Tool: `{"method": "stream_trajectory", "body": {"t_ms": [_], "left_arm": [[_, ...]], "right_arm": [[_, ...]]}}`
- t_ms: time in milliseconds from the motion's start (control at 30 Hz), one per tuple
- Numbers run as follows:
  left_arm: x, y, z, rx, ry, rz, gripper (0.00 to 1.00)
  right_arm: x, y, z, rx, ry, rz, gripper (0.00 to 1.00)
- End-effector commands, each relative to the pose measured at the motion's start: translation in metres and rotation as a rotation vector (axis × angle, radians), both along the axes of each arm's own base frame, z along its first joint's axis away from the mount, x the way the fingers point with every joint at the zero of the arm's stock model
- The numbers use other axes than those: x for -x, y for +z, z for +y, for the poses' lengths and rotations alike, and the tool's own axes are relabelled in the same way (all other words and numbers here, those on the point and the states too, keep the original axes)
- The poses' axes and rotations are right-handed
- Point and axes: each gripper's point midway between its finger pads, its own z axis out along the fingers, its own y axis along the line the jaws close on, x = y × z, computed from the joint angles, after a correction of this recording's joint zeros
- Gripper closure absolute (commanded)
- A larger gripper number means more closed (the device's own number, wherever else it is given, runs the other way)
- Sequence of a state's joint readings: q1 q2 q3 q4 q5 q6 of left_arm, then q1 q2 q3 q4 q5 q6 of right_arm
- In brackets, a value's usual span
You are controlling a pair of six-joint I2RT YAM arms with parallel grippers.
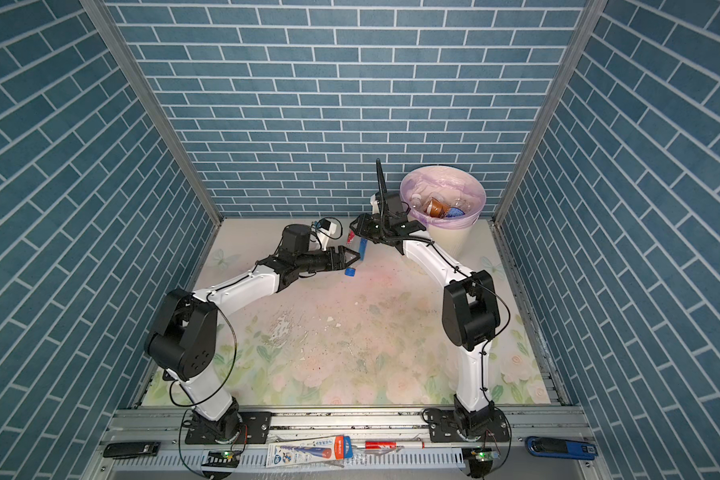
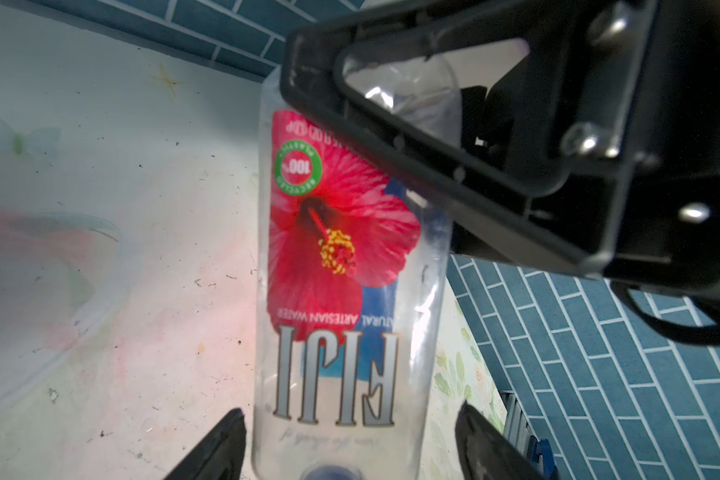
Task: Throw the plastic bottles in the bin
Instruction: 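Grasp the Fiji bottle's bottom end with the right gripper beside the left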
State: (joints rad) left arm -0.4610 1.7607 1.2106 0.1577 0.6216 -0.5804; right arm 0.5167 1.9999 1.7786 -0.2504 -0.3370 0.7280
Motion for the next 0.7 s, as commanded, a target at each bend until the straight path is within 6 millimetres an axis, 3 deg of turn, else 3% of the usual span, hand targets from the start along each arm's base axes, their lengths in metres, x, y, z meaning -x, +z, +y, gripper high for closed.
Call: {"method": "stream_trajectory", "body": {"t_ms": [0,200,333,400,667], "left_arm": [[-0.004,-0.004,-0.006,0.016,0.001,-0.008,0.19],[-0.01,-0.006,-0.009,0.039,0.009,-0.011,0.33],[-0.012,-0.004,-0.011,0.052,0.01,-0.021,0.51],[-0.011,-0.002,-0.012,0.053,0.008,-0.026,0.52],[-0.012,-0.007,-0.009,0.027,0.029,-0.009,0.53]], "right_arm": [[0.007,0.028,0.002,-0.071,-0.004,-0.029,0.67],[0.01,0.031,0.004,-0.091,0.0,-0.024,0.67],[0.012,0.029,0.006,-0.094,0.004,-0.016,0.67],[0.014,0.028,0.007,-0.092,0.01,-0.012,0.65],[0.025,0.033,-0.002,-0.065,0.006,-0.023,0.36]]}}
